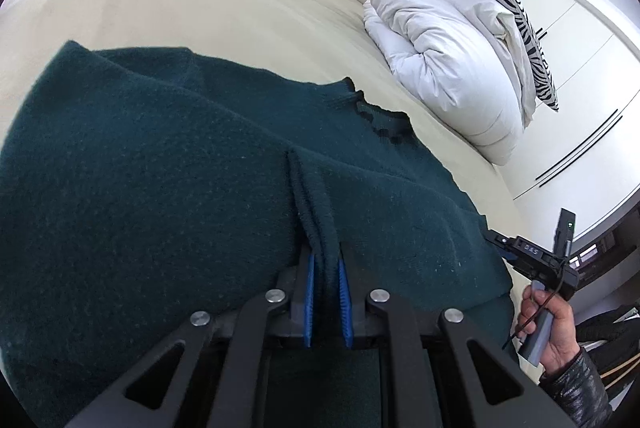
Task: Fold small clothes
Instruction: 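Move both grippers to the hem of the folded sweater strip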
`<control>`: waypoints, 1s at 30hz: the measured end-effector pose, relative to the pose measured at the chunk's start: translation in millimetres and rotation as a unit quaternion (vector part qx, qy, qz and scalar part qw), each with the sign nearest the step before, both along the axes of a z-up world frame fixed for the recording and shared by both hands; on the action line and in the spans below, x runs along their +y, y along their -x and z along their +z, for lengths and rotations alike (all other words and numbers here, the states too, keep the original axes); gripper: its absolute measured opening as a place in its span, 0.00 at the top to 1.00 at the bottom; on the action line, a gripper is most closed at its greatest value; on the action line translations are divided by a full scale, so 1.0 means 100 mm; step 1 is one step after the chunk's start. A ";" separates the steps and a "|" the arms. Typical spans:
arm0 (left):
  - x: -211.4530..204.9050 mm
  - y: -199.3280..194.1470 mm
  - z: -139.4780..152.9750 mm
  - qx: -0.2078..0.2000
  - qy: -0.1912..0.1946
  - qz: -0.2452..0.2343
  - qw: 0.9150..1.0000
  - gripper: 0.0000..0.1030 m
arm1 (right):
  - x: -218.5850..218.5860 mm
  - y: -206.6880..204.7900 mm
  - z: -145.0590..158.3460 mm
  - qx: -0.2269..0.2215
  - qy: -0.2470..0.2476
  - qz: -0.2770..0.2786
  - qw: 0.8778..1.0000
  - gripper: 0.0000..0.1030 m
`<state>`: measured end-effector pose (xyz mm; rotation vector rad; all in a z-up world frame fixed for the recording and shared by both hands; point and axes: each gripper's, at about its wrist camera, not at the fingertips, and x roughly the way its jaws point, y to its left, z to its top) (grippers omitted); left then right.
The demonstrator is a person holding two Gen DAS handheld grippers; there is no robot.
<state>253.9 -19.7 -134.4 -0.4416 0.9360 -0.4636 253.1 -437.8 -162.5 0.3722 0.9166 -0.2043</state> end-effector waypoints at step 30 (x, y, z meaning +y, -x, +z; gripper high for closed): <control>1.55 2.94 0.06 0.106 0.051 -0.004 0.993 0.42 | 0.75 3.25 0.43 -0.061 -0.150 0.071 0.984 0.34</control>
